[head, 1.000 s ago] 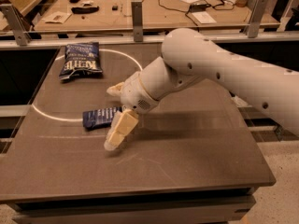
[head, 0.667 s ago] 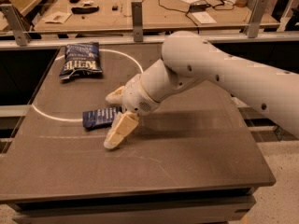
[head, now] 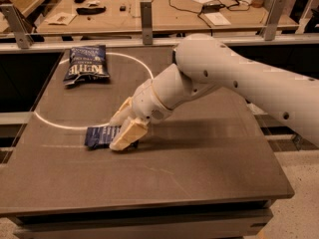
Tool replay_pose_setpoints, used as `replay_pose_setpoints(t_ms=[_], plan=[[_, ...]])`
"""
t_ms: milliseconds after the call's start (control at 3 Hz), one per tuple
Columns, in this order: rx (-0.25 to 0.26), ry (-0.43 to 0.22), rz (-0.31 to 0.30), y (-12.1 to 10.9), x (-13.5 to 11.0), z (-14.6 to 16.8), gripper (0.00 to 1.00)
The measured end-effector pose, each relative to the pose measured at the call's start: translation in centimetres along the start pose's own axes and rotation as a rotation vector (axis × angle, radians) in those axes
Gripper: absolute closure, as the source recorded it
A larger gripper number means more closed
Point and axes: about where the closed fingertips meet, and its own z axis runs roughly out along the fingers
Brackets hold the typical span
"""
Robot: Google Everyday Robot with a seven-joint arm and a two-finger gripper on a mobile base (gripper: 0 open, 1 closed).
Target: Move rxbar blueberry near redbull can
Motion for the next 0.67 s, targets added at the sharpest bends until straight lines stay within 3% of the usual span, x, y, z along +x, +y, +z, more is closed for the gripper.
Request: replay_pose_setpoints(t_ms=[333,667], plan=[[0.05,-0.001,0.007,-0.4,-0.3,-2.0,0.86],[0.155,-0.011,0.016,-1.0,-0.8,-5.3,1.0]])
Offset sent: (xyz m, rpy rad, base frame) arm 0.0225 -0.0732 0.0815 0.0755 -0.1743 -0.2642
